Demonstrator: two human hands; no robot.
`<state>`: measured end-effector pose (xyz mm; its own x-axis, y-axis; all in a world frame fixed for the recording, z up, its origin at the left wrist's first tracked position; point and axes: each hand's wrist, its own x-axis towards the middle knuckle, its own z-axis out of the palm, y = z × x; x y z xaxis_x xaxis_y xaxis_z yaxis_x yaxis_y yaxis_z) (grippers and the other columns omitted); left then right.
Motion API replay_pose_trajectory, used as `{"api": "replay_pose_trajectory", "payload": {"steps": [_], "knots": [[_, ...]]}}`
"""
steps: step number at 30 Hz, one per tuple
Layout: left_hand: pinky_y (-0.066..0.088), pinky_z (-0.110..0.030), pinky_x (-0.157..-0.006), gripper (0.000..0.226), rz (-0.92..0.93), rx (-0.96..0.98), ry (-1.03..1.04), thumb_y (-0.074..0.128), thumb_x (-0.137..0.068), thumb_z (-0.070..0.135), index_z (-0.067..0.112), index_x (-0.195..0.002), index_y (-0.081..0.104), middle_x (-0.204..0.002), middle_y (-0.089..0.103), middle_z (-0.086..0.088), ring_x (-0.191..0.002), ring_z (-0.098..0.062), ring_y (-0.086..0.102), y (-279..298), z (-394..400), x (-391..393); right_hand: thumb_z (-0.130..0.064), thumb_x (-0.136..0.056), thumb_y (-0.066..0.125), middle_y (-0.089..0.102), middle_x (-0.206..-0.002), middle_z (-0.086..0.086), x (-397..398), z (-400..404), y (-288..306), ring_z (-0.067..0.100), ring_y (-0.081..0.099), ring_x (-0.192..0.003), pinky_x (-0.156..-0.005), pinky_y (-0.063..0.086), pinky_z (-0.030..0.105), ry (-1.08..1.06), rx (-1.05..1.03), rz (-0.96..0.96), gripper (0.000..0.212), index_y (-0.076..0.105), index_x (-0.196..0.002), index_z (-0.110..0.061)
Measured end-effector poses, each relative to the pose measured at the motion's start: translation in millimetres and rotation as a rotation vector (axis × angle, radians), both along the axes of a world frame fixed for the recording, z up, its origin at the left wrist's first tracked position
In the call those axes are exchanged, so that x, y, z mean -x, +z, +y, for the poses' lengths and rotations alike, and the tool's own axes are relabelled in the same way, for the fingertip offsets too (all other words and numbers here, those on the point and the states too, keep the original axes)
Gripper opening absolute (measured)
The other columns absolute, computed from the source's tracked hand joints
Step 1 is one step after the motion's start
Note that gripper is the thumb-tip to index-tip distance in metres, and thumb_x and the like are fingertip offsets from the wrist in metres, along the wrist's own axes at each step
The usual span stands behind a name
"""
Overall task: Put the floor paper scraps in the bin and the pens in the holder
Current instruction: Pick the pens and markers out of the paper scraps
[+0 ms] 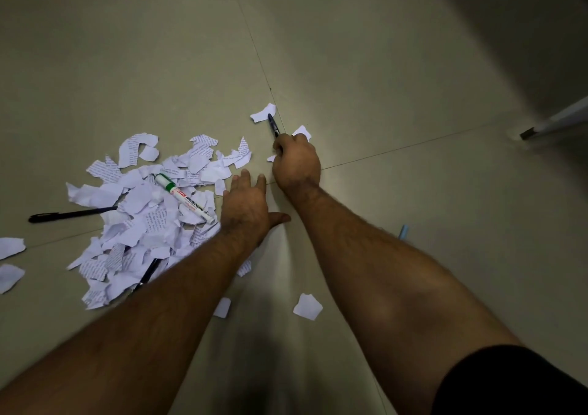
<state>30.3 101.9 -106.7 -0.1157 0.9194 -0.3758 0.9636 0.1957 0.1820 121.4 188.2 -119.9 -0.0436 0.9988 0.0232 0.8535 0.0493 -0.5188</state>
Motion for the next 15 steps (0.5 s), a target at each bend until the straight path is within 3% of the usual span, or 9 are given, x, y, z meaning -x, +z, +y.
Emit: {"api": "replay_pose_trajectory", "payload": {"steps": [5,7,9,11,13,15], "knots": [[0.026,-0.046,-0.118,0.107,-0.02,0.003,-0.013,0.065,-0.073,0.07,0.016,-0.154,0.02,-0.161,0.013,-0.018,-0.148,-0.035,0.014,5,-1,1,-0.01,-0.085,0.058,0.064,-0.102,0.009,-6,-39,7,0.033,0.061,-0.088,-0.073,0.051,0.038,-0.136,-0.032,0.237,0.029,0.062,-0.112,-0.018],[0.026,-0.043,-0.118,0.099,-0.043,0.011,-0.01,0.068,-0.075,0.059,0.015,-0.153,0.025,-0.159,0.017,-0.019,-0.147,-0.036,0.017,11,-5,1,-0.01,-0.083,0.056,0.066,-0.1,0.004,-7,-59,13,0.026,0.063,-0.089,-0.074,0.048,0.031,-0.195,0.034,0.338,0.038,0.058,-0.119,-0.024],[0.038,-0.04,-0.109,0.074,-0.167,-0.072,-0.029,0.067,-0.076,0.042,0.015,-0.141,0.046,-0.145,0.04,-0.018,-0.135,-0.037,0.038,16,-14,6,-0.014,-0.083,0.059,0.068,-0.1,0.0,-2,-78,15,0.022,0.064,-0.091,-0.076,0.045,0.028,-0.226,0.114,0.422,0.038,0.058,-0.119,-0.025],[0.047,-0.035,-0.087,0.035,-0.273,-0.313,-0.026,0.059,-0.079,0.023,0.013,-0.112,0.066,-0.111,0.06,-0.011,-0.106,-0.031,0.057,22,-31,18,-0.017,-0.082,0.062,0.07,-0.098,-0.001,9,-91,19,0.021,0.065,-0.09,-0.077,0.049,0.028,-0.246,0.17,0.519,0.038,0.059,-0.119,-0.026],[0.047,-0.035,-0.083,0.024,-0.238,-0.512,0.131,0.056,-0.083,0.011,0.01,-0.102,0.071,-0.1,0.067,-0.009,-0.096,-0.027,0.059,30,-48,33,-0.015,-0.083,0.063,0.071,-0.097,-0.001,21,-100,25,0.019,0.065,-0.087,-0.077,0.049,0.027,-0.274,0.211,0.601,0.039,0.06,-0.12,-0.024],[0.048,-0.037,-0.083,0.024,-0.161,-0.538,0.389,0.057,-0.088,0.018,0.008,-0.106,0.07,-0.105,0.069,-0.012,-0.099,-0.03,0.06,42,-61,49,-0.012,-0.083,0.064,0.072,-0.098,0.001,34,-107,32,0.017,0.062,-0.085,-0.076,0.046,0.023,-0.283,0.271,0.643,0.036,0.063,-0.118,-0.02]]}}
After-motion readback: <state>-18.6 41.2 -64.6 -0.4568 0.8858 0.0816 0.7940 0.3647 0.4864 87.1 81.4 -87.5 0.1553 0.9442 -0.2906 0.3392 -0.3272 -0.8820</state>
